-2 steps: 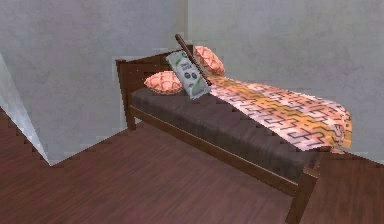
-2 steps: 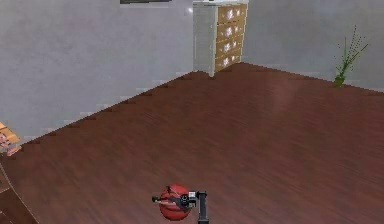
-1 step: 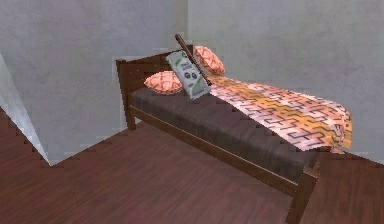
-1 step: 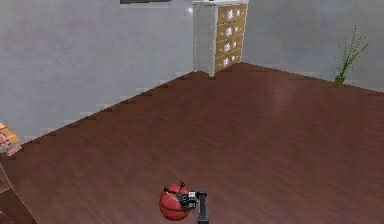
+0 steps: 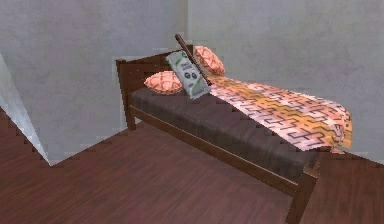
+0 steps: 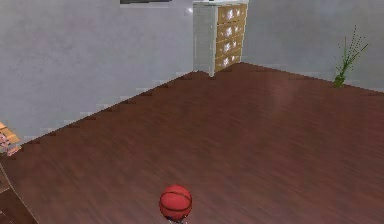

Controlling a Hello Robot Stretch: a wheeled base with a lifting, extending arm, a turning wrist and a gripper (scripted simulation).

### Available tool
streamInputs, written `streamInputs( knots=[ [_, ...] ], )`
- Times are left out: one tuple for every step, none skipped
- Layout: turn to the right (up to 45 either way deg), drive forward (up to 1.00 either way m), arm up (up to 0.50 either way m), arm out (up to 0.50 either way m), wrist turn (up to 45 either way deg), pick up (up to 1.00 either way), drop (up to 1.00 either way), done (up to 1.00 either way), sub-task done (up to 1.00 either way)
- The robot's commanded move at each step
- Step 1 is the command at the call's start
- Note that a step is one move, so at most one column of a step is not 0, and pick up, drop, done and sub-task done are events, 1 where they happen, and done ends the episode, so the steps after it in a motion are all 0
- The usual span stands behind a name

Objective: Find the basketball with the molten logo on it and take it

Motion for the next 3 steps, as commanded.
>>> streamInputs(
  knots=[
    [0.0,0.00,0.00,0.00,0.0,1.00,0.00,0.00,0.00],
    [0.0,0.00,0.10,0.00,0.0,0.00,0.00,0.00,0.00],
    [0.0,0.00,0.00,0.00,0.0,0.00,0.00,1.00,0.00]
  ],
)
